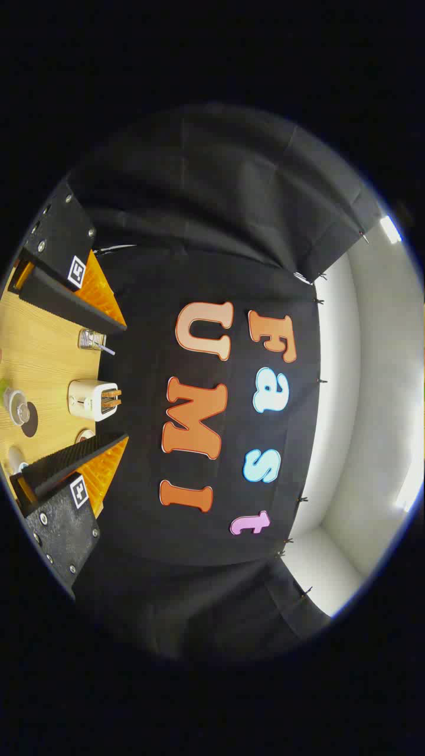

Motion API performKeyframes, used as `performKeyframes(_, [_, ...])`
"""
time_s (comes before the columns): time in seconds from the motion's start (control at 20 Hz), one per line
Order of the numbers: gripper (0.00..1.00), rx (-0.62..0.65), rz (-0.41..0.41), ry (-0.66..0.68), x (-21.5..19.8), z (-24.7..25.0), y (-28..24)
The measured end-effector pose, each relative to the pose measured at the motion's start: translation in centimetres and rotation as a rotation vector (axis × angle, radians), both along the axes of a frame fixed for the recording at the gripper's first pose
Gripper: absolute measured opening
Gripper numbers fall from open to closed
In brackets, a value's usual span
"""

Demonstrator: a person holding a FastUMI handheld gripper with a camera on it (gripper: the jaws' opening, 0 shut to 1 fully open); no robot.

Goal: Take the bottle from table, then pour the juice into the cup, finally place the bottle on the coaster

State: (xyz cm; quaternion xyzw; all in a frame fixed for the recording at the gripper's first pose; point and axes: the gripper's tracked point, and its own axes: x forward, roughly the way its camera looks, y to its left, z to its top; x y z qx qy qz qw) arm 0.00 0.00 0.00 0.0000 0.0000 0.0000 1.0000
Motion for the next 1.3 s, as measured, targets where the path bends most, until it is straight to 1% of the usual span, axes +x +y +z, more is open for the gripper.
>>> performKeyframes(0.1, [0.99, 0.01, 0.032, -0.007, 0.1, 0.0, 0.3])
performKeyframes(0.2, [0.99, 0.015, 0.032, -0.007, 0.3, -0.3, -0.8])
performKeyframes(0.4, [0.99, 0.077, 0.053, -0.001, 0.6, -1.0, -1.5])
performKeyframes(0.5, [0.99, 0.088, 0.053, 0.005, 0.7, -1.6, -2.0])
performKeyframes(0.65, [0.99, 0.089, 0.033, 0.029, 1.1, -2.9, -2.6])
performKeyframes(0.9, [0.99, 0.1, 0.022, 0.046, 1.3, -4.0, -1.7])
performKeyframes(1.3, [0.99, 0.089, -0.039, 0.045, -0.1, -3.6, -2.1])
